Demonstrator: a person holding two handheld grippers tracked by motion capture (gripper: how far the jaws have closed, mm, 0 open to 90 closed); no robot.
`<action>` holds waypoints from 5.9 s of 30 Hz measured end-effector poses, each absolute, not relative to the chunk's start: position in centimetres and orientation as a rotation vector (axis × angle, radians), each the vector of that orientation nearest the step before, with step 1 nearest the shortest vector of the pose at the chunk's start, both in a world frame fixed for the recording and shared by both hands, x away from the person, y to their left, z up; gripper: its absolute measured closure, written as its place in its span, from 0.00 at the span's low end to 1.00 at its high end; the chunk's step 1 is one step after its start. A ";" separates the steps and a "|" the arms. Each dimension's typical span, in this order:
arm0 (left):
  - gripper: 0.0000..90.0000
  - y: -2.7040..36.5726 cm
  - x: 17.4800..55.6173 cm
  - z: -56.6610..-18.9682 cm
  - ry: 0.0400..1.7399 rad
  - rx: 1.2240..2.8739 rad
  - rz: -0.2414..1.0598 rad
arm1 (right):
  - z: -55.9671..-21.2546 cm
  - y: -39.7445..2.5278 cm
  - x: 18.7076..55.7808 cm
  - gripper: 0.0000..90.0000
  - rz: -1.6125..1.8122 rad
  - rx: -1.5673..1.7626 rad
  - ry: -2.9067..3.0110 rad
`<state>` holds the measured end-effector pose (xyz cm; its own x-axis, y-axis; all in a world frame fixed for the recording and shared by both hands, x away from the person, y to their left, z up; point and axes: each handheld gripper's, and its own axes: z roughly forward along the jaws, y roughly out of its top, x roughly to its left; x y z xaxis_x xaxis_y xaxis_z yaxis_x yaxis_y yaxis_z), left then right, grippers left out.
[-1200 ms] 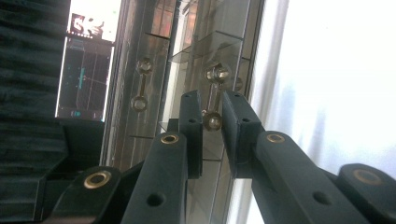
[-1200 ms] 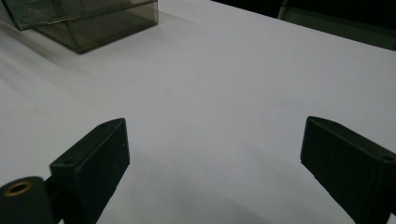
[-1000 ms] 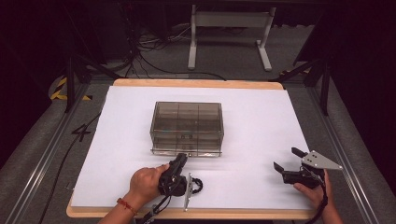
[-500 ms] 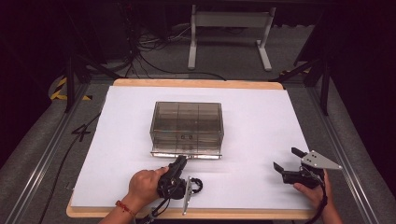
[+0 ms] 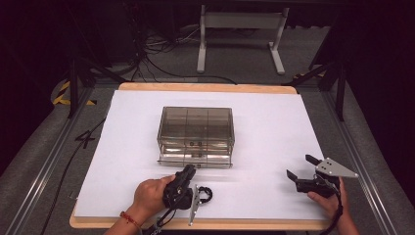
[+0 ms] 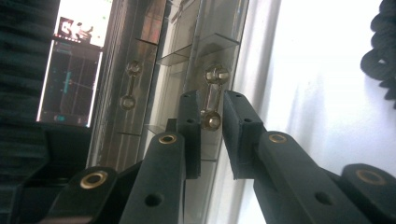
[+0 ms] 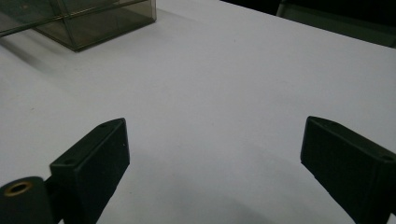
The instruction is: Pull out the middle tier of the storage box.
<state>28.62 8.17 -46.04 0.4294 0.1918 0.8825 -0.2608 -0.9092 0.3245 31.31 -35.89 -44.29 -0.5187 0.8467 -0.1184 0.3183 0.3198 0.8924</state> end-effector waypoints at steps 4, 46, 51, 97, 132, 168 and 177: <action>0.84 8.4 28.5 -45.8 -0.052 2.274 1.440 | -44.3 -35.9 31.3 0.09 1.160 1.026 1.997; 0.80 15.0 29.1 -40.3 0.259 2.139 1.009 | -44.3 -35.9 31.3 0.09 1.156 1.023 2.001; 0.79 16.1 29.3 -40.1 0.290 2.128 0.983 | -44.3 -35.9 31.3 0.09 1.155 1.026 2.004; 0.57 23.0 32.9 -42.2 0.621 2.103 0.735 | -40.4 -34.0 31.5 0.22 1.200 0.911 2.065; 0.55 22.1 32.3 -42.2 0.567 2.113 0.733 | -36.8 -25.8 35.6 0.25 1.340 0.734 2.149; 0.56 19.3 34.8 -40.6 0.380 2.272 0.594 | -36.8 -16.9 35.9 0.64 1.161 0.381 2.570; 0.55 18.0 35.5 -40.6 0.365 2.356 0.558 | -37.4 -15.4 36.6 0.69 1.036 0.334 2.664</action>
